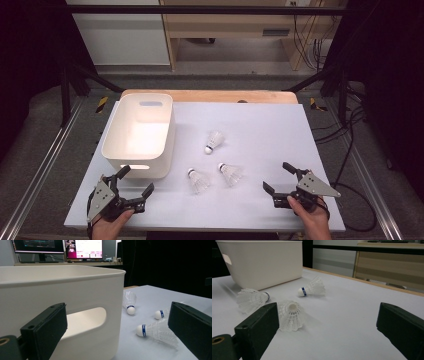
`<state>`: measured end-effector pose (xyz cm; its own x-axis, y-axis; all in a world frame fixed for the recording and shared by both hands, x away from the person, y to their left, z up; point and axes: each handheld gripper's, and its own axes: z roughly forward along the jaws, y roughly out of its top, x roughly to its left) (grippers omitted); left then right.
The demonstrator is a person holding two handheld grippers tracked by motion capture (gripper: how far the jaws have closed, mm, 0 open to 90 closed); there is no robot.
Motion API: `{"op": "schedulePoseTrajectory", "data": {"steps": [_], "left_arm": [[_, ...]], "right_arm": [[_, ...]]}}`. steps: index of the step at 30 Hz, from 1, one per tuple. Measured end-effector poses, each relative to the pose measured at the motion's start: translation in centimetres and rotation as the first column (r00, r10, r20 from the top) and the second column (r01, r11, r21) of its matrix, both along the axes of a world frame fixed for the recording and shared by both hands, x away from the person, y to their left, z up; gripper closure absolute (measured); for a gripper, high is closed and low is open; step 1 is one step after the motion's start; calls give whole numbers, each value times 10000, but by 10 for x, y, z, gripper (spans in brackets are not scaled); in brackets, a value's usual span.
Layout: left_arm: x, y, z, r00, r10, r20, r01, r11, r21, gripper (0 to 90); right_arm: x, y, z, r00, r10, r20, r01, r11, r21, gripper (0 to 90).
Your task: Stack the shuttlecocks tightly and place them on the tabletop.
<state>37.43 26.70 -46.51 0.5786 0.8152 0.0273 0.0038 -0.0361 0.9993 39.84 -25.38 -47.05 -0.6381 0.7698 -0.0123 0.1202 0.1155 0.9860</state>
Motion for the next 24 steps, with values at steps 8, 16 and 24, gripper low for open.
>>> {"op": "schedulePoseTrajectory", "data": {"steps": [8,16,24], "left_arm": [[-3,-4,0,9998,-30,-221,32,9999,103,24],[-13,-22,3,9960,-523,-724,552,9977,390,23],[-18,-56,18,9885,-1270,-816,1347,9861,969,22]], "right_arm": [[0,-2,2,9999,-166,-2,166,9998,-97,50],[-2,1,1,9998,-172,-93,170,9996,-211,49],[0,2,0,9989,-249,-400,239,9994,-252,45]]}}
